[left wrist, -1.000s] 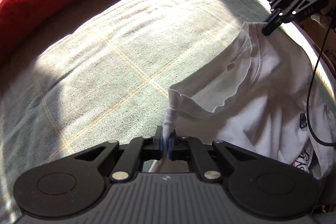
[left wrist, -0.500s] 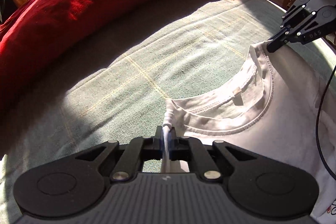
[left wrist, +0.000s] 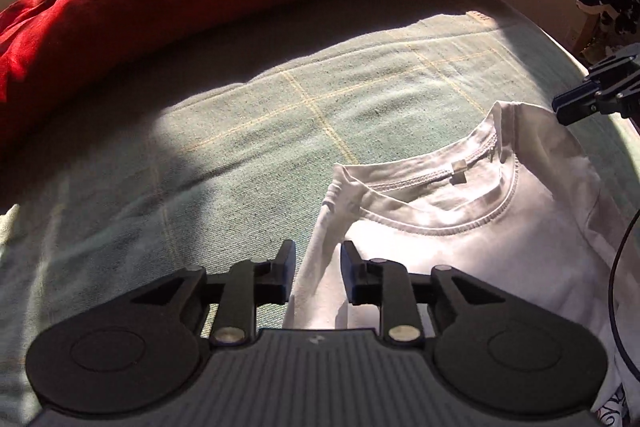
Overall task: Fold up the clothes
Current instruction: 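Lay the T-shirt flat on the bed and open both grippers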
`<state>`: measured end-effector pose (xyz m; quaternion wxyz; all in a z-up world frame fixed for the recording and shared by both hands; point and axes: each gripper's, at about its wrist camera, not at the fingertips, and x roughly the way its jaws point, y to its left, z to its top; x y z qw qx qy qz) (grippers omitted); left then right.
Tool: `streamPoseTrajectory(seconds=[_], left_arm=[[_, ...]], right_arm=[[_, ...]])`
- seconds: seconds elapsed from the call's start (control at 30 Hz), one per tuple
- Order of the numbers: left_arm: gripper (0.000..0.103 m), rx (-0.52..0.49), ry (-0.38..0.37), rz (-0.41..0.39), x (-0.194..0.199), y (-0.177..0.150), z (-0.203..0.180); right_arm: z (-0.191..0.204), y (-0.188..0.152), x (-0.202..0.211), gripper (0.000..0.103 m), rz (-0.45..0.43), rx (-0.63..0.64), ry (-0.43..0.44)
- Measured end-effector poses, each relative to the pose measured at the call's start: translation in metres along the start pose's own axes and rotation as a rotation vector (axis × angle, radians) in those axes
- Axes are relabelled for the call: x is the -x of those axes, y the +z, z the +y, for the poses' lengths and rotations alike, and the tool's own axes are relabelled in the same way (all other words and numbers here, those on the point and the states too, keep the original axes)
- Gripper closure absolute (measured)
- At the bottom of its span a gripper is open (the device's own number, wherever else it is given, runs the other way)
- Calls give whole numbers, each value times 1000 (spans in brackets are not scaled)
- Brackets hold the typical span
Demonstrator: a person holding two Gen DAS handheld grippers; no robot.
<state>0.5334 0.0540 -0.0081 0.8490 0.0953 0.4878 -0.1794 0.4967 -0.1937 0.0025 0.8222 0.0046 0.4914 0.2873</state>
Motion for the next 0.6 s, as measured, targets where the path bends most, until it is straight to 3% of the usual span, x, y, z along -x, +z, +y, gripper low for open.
streamPoseTrajectory(seconds=[0.17,0.4,0.6], left_arm=[[67,61,-3,-4,28,-21,-2],[61,128,6,50,64,-68,-19],[52,196,-3,95,85,-100,-38]], right_arm=[[12,-20,23,76,-7,-54,17],[41,-59,51,75,20,-101,51],[54,-100,80,67,59,-227,46]])
